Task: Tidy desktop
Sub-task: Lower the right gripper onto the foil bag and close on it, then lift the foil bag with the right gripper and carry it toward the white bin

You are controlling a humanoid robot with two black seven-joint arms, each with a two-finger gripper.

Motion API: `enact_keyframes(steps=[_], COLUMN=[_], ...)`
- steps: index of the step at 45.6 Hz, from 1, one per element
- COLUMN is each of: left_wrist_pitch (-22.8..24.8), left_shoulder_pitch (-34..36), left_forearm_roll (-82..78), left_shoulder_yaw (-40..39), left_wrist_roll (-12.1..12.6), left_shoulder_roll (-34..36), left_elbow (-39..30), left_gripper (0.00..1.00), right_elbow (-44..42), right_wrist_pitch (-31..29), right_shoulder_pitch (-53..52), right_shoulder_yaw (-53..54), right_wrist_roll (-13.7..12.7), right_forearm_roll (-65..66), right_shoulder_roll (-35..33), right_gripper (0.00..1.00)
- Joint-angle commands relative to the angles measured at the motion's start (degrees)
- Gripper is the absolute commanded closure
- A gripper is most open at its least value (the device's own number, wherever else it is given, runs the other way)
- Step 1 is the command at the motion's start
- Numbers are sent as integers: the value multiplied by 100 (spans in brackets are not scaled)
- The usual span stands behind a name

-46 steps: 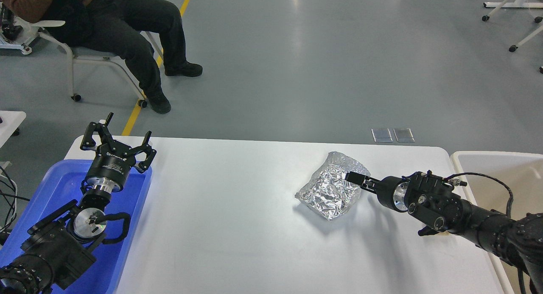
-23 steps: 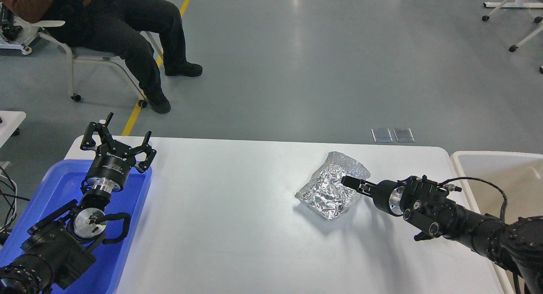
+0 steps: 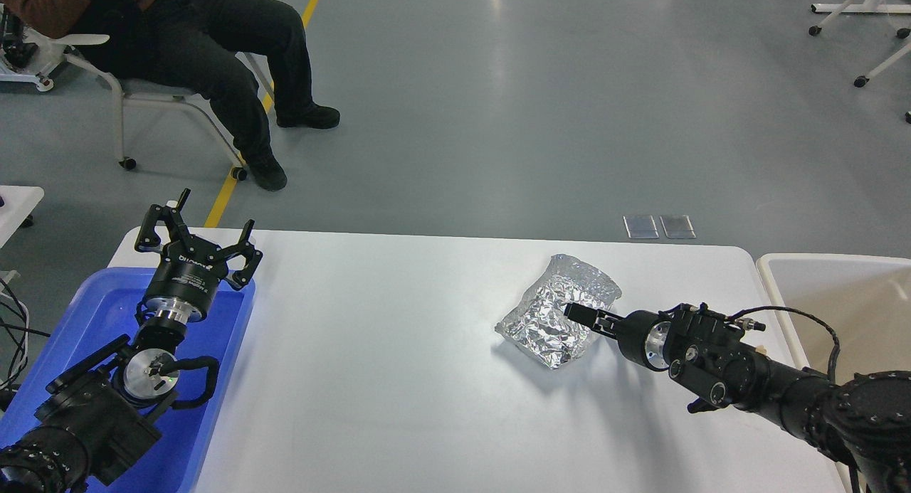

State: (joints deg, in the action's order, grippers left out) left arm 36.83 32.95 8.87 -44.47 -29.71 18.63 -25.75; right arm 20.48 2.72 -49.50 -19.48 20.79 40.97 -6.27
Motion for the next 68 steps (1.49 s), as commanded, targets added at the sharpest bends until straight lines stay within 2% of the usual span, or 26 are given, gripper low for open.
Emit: enact_keyframes(steps=[1, 8, 12, 18, 30, 39, 45, 58, 68], left_wrist_pitch=[0, 0, 0, 0, 0, 0, 0, 0, 0], left_shoulder_pitch=[0, 1, 0, 1, 1, 1, 1, 1, 1], left_forearm_roll=[1, 1, 1, 1, 1, 1, 1, 1, 1], left_shoulder_yaw=[0, 0, 0, 0, 0, 0, 0, 0, 0], left_wrist_roll=[0, 0, 0, 0, 0, 0, 0, 0, 0], left_shoulder_roll=[0, 0, 0, 0, 0, 0, 0, 0, 0], left_elbow=[0, 0, 0, 0, 0, 0, 0, 0, 0], left_gripper=[0, 0, 0, 0, 0, 0, 0, 0, 0], right_elbow=[-88, -106, -211, -352, -352, -273, -264, -115, 807], right_wrist_pitch=[9, 9, 9, 0, 0, -70, -342, -1124, -1344], right_shoulder_pitch=[28, 45, 54, 72, 81, -7, -156, -719, -1378], right_shoulder_yaw=[-258, -276, -285, -434, -583, -557, -478, -364, -408], right_wrist_roll=[74, 74, 74, 74, 100, 364, 575, 645, 645], right_forearm_roll=[-1, 8, -1, 8, -10, -45, -80, -115, -115], right_shoulder_roll=[47, 56, 91, 126, 126, 117, -58, -700, -1508], right_gripper=[47, 74, 77, 100, 100, 100, 100, 100, 100])
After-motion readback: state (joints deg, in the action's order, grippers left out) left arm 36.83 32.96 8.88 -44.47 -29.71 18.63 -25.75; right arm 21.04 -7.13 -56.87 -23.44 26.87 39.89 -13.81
